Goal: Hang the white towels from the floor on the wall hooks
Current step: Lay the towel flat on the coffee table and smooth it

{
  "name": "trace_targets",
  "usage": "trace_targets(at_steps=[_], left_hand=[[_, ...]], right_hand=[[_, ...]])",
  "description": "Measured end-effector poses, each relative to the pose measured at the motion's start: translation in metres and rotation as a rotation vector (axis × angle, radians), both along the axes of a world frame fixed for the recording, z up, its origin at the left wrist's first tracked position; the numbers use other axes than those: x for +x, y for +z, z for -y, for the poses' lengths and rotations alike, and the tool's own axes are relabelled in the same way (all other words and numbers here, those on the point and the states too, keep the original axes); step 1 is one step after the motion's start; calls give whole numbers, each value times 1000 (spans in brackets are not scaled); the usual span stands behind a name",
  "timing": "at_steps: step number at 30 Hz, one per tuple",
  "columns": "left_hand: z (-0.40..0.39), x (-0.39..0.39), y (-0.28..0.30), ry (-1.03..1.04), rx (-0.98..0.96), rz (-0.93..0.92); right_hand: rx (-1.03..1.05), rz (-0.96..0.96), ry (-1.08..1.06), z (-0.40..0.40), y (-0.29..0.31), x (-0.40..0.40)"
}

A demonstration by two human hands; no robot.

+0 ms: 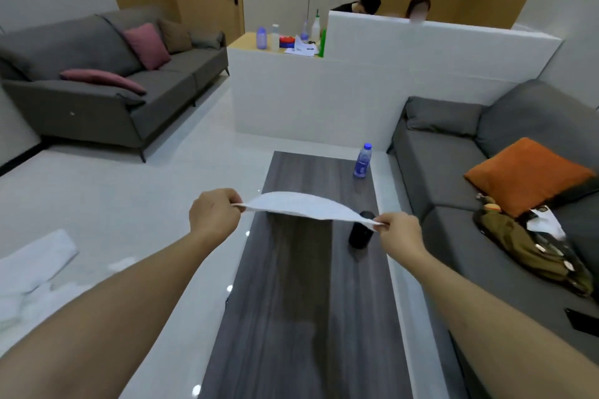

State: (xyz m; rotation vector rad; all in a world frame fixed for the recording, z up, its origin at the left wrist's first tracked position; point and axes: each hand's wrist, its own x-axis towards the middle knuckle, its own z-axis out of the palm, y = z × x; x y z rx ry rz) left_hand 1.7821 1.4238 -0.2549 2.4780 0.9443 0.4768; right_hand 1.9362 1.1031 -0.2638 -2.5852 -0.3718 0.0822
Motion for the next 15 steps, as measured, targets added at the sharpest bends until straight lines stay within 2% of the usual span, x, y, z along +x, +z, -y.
trace_targets(at_steps=[8, 15], left_hand=[[57, -114, -140, -116, -89, -487], [66, -170, -204, -292, -237, -930]], right_hand=[[-180, -286, 36, 62, -154, -118], [-376, -560, 86, 83, -209, -174]])
